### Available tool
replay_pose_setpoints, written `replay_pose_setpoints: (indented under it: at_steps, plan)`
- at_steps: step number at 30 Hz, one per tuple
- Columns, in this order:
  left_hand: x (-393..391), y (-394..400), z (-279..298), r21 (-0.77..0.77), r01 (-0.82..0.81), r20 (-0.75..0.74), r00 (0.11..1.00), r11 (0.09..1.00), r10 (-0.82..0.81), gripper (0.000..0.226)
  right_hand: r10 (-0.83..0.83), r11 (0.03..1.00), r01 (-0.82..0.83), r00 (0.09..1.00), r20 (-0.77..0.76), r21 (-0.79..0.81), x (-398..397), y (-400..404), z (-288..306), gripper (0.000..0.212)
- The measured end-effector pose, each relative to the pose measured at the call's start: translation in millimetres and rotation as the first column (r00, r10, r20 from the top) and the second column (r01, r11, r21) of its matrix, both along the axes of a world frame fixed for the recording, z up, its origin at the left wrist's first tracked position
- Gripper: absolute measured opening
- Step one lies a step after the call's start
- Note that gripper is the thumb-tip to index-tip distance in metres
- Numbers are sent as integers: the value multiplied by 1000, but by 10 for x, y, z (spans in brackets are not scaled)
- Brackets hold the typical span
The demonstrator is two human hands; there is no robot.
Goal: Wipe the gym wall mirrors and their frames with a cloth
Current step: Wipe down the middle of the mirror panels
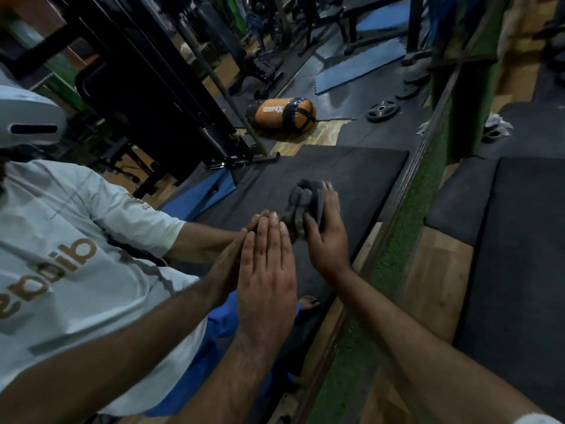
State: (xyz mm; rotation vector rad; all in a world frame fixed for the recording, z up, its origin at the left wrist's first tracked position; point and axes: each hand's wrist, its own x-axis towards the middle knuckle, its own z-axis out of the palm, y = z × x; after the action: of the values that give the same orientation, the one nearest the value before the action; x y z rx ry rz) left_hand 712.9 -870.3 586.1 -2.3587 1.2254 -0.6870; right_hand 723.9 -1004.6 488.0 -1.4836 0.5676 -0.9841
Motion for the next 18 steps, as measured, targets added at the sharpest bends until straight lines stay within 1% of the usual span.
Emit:
replay_pose_setpoints:
  at_steps: [1,3,4,5,6,7,8,9,10,11,12,13,14,15,16,17,18]
  plan:
    - [-7,78,-8,8,7,-2,1000,1000,-7,97,-25,992,36,995,-95,119,-9,120,-164,61]
    - [-23,214,-30,3,22,2,1000,1000,-22,91,2,902,125,956,-292,414,29,344,-280,61]
    - [-28,268,-45,-12,28,7,1000,1000,-28,89,24,864,146,944,-329,482,59,417,-220,62]
    - [-42,316,-52,-23,30,12,999,999,-30,88,29,855,139,949,-314,499,77,471,-107,62]
    - [-67,368,-46,-20,27,16,1000,999,-27,88,5,871,121,967,-254,477,71,512,53,63]
    - [-86,431,-41,-15,23,22,999,1000,-23,88,-30,903,93,988,-154,419,46,535,246,63]
    - [-91,503,-40,-12,22,35,999,1000,-22,88,-48,946,54,999,-25,321,11,557,433,62]
    - [-93,574,-37,-16,20,41,999,1000,-19,88,-30,981,12,996,89,196,-30,599,609,62]
    - [-97,646,-27,-29,15,33,999,999,-14,88,7,998,-18,987,157,68,-74,659,743,62]
    - [-106,713,-18,-41,15,29,999,999,-14,86,40,999,-33,982,186,-36,-94,714,798,62]
    - [-117,773,-12,-50,21,45,999,999,-19,82,51,994,-31,979,195,-106,-109,764,781,62]
    - [-123,819,-10,-59,30,72,997,998,-26,76,39,992,-16,982,183,-125,-105,824,663,61]
    - [-129,854,-8,-67,34,95,995,997,-28,72,6,996,7,989,147,-89,-90,900,492,61]
    - [-134,870,-7,-74,34,105,994,997,-26,72,-44,999,42,995,87,21,-72,965,309,60]
    - [-143,873,-11,-74,31,104,994,997,-24,73,-79,974,75,997,10,213,-44,1002,158,58]
    - [-158,875,-15,-77,27,103,994,997,-19,75,-82,885,101,995,-62,454,-23,1022,94,57]
    - [-171,884,-27,-92,19,99,995,996,-10,76,-68,751,118,992,-102,650,5,1026,92,56]
